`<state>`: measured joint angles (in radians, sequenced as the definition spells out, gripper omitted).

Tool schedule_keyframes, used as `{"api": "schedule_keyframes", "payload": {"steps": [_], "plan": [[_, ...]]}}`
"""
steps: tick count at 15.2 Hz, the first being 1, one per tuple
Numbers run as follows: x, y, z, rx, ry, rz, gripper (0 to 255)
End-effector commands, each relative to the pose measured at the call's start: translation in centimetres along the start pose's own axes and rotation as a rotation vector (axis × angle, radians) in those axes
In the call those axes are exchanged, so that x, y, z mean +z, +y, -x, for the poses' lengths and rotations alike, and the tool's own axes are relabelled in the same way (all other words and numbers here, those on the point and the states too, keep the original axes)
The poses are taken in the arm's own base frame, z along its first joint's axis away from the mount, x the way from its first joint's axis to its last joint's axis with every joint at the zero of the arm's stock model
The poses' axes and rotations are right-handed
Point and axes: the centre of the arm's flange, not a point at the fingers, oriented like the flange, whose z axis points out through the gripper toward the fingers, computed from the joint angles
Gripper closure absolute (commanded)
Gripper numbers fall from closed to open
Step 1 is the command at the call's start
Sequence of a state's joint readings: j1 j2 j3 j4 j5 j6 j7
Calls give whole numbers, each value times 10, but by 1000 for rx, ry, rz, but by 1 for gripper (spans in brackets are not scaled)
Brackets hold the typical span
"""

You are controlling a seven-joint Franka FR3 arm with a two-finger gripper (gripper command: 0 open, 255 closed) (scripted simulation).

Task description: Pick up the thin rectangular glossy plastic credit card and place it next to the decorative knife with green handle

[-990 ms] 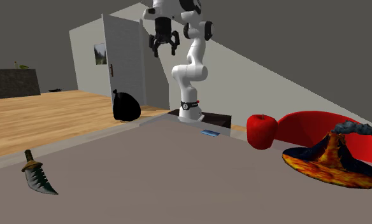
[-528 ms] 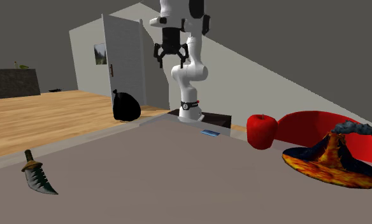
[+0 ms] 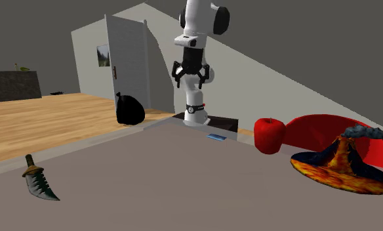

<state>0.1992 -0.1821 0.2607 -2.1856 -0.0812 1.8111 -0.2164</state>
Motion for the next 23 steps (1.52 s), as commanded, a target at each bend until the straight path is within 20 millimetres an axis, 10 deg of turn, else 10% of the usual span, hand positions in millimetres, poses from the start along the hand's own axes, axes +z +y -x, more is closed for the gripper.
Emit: {"api": "schedule_keyframes", "payload": {"steps": [1,15,23], "plan": [[19,-20,-21,-82,-40,24,0],[166,-171,-92,-634,-320,189,0],[206,-162,-82,-643,-325,192,0]]}}
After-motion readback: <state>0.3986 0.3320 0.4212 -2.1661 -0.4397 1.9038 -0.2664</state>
